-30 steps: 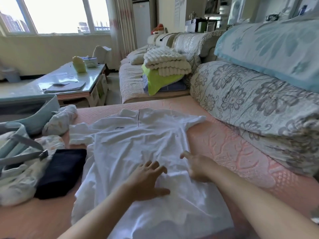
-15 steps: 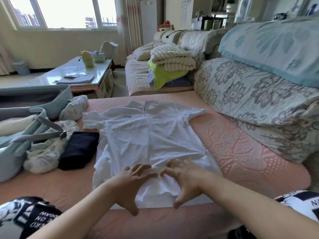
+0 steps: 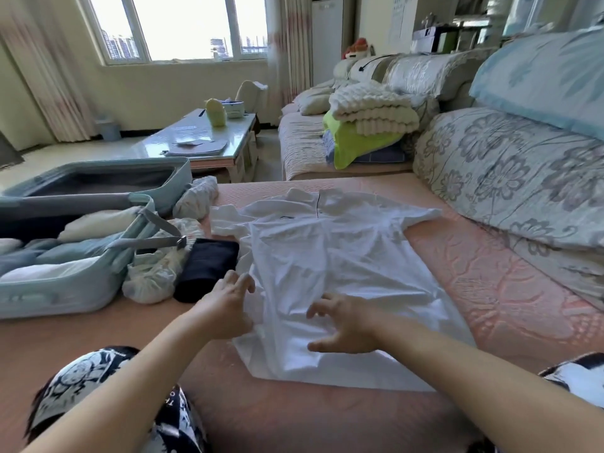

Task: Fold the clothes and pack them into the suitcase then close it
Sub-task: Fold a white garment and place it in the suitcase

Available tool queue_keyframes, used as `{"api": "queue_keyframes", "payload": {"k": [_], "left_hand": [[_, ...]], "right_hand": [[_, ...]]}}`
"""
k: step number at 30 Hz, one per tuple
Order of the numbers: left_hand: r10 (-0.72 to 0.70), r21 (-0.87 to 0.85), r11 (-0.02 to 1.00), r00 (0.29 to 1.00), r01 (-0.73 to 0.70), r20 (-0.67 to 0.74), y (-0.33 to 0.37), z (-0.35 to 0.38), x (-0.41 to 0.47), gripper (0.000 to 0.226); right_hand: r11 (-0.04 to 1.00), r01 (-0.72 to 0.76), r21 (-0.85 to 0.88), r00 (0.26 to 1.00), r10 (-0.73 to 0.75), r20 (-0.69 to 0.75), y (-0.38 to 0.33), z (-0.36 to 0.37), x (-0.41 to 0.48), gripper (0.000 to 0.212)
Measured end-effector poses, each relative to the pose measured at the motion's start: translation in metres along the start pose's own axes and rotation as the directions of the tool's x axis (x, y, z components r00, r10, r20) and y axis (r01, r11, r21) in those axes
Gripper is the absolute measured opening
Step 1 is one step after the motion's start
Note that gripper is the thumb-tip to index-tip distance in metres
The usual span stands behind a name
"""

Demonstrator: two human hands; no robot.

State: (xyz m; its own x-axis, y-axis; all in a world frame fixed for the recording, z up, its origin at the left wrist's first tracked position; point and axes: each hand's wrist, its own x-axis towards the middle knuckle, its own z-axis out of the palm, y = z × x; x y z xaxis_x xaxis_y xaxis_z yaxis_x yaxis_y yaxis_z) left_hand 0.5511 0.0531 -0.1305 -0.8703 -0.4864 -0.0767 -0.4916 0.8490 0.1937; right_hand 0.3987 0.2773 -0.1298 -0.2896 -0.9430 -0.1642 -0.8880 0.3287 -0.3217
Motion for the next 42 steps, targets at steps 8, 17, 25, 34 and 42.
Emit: {"api": "queue_keyframes", "payload": {"k": [8, 17, 25, 34, 42], "left_hand": [[-0.099, -0.269, 0.963, 0.952, 0.019, -0.289, -0.033, -0.012, -0.023, 0.016], [0.068, -0.175, 0.976, 0.941, -0.132, -0.331, -0.04, -0.001, -0.046, 0.025], [0.231, -0.023, 0.972, 0.968, -0.234, -0.1, -0.035, 0.027, -0.034, 0.061], [0.136, -0.143, 0.969, 0.918, -0.202, -0.373, -0.031, 0.024, -0.017, 0.032], [-0.094, 0.053, 0.996, 0.883, 0.078, 0.46, -0.045, -0.038, -0.048, 0.036]], "right_hand": [[0.993, 0.078, -0.092, 0.996, -0.073, 0.051, -0.049, 0.022, 0.051, 0.014], [0.998, 0.065, 0.003, 0.998, -0.064, -0.024, -0.061, 0.03, 0.043, 0.048], [0.975, -0.023, 0.219, 1.0, 0.025, -0.009, -0.057, 0.032, 0.056, 0.021], [0.876, -0.065, 0.479, 0.956, 0.192, -0.222, -0.039, 0.019, 0.06, 0.03], [0.97, 0.002, 0.243, 0.999, -0.015, 0.052, -0.039, 0.03, 0.032, 0.025]]}}
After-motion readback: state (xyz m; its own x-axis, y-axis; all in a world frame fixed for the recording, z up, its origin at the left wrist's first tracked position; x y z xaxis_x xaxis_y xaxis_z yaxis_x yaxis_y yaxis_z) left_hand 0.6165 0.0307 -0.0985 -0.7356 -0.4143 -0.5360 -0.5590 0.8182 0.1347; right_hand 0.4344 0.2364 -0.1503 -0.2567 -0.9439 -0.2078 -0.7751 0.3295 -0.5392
